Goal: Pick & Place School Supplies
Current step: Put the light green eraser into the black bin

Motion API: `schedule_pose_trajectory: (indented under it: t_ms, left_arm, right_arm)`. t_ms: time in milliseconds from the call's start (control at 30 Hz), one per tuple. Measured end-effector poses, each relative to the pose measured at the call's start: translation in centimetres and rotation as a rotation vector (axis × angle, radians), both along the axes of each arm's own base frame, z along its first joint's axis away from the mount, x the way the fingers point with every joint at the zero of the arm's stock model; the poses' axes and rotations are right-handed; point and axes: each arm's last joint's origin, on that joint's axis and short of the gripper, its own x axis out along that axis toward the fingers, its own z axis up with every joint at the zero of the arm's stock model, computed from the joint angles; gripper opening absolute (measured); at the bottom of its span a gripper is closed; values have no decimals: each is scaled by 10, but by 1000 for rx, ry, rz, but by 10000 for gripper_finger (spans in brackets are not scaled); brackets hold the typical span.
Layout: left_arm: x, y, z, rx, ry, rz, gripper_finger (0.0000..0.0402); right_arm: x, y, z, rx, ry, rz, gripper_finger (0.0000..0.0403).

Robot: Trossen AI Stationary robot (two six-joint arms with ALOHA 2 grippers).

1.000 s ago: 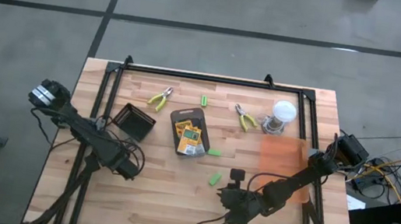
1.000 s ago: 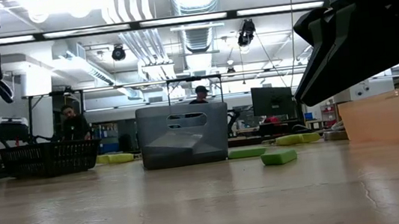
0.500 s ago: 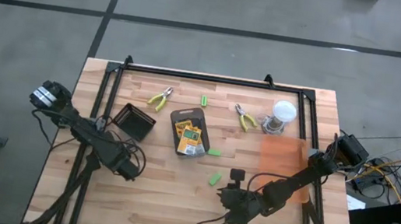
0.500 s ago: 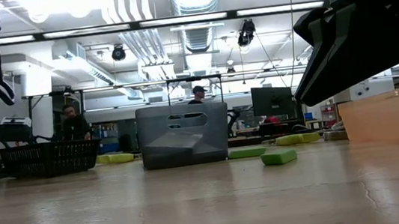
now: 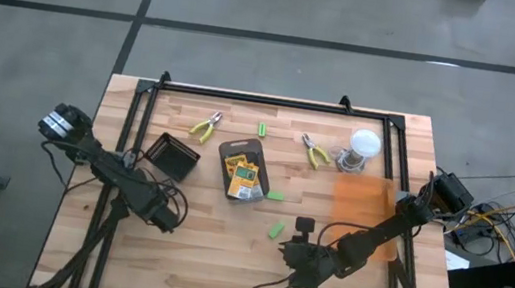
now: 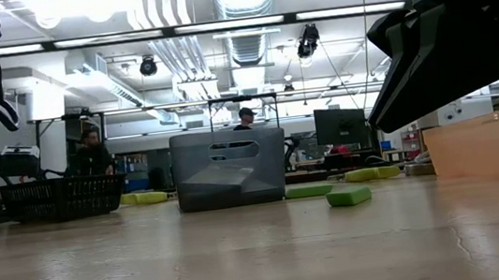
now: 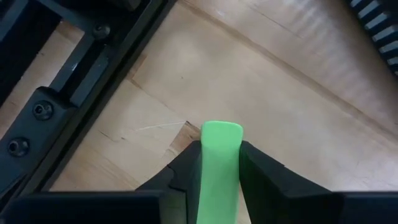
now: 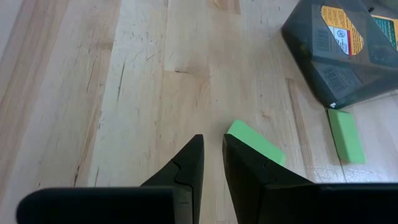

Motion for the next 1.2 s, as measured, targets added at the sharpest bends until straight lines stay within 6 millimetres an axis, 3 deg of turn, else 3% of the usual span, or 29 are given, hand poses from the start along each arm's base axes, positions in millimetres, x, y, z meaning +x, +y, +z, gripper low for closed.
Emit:
schedule_pose_trajectory:
  t_ms: [267,833,1033,1200]
  left_arm:
    - [11,-5,19,37,-21,-40,96]
    - [27,-4,81,323,-64,-163,96]
    - [29,2,89,359,-49,-132,96]
    - [34,12,90,412,-20,-224,96]
  right_arm:
    - [0,0,0,0,0,0,57]
    - [0,0,0,0,0,0,57]
    - [0,0,0,0,0,0,57]
    - [0,0,0,0,0,0,57]
